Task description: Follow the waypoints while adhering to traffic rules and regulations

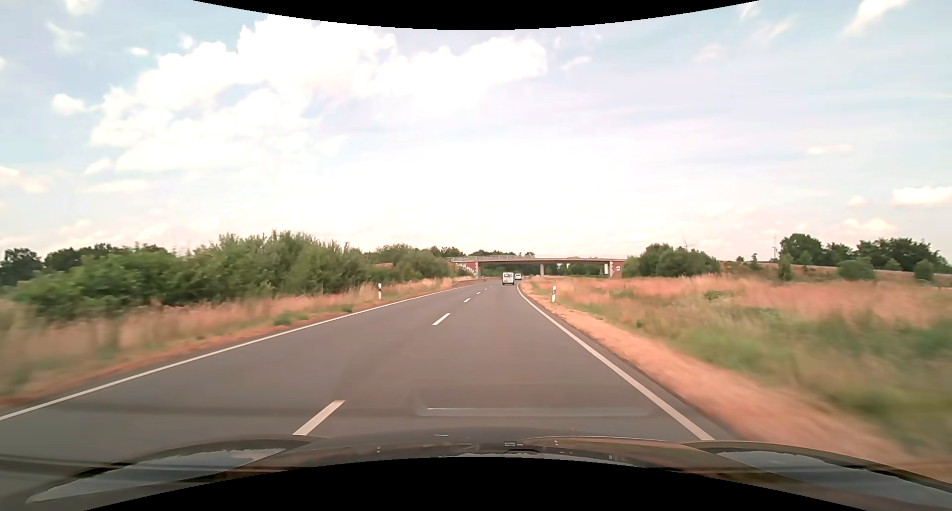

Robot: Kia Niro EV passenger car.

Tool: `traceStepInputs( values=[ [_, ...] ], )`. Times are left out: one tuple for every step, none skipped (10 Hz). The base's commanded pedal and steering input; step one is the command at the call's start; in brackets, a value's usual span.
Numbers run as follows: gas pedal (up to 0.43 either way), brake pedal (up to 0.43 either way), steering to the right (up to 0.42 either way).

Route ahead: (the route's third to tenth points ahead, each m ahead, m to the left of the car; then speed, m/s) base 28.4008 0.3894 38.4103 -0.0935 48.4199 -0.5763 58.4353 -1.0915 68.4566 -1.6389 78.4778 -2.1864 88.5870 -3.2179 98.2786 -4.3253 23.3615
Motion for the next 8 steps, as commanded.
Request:
traceStepInputs(
  values=[
    [0.22, 0.0, 0.006],
    [0.22, 0.0, 0.006],
    [0.22, 0.0, 0.007],
    [0.22, 0.0, 0.007],
    [0.22, 0.0, 0.007],
    [0.22, 0.0, 0.007],
    [0.22, 0.0, 0.007],
    [0.22, 0.0, 0.007]
  ],
)
